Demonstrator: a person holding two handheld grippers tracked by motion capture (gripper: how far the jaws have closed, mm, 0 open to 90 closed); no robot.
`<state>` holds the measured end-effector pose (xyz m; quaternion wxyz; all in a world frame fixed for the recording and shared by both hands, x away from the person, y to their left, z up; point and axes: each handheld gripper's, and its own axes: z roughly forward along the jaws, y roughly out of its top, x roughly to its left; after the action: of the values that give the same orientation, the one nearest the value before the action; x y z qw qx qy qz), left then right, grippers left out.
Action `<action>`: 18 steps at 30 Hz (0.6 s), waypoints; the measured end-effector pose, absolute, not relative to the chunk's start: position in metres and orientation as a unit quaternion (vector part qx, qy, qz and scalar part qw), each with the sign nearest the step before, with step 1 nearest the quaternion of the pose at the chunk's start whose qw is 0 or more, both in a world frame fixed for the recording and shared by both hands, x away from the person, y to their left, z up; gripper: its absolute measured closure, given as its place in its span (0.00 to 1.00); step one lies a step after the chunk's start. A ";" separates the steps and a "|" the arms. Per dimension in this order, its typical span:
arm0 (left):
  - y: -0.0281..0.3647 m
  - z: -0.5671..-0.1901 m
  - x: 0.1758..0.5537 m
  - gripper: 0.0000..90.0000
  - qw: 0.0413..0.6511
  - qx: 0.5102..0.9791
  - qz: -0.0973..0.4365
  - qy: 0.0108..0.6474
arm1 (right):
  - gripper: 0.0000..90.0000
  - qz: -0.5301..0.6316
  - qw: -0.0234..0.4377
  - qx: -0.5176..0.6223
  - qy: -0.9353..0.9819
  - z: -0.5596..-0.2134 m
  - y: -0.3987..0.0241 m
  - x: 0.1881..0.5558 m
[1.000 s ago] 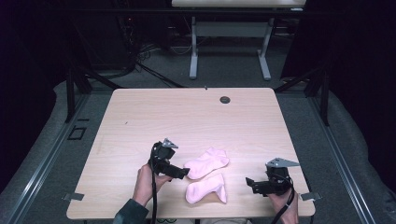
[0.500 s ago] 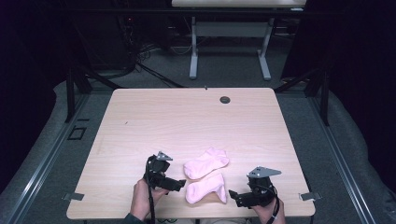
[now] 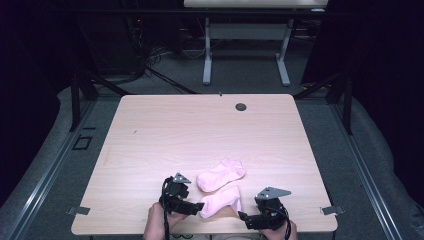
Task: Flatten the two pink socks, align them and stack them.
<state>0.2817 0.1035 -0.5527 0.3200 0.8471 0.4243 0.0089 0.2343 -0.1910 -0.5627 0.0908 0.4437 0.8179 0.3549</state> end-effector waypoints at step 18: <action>0.089 -0.558 0.278 0.76 0.314 0.859 -0.003 0.404 | 0.58 0.334 0.094 0.433 0.832 -0.570 -0.172 0.231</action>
<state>0.2775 0.0894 -0.5585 0.3138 0.8595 0.4036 -0.0030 0.2314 -0.1715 -0.5704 0.0939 0.4333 0.8319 0.3337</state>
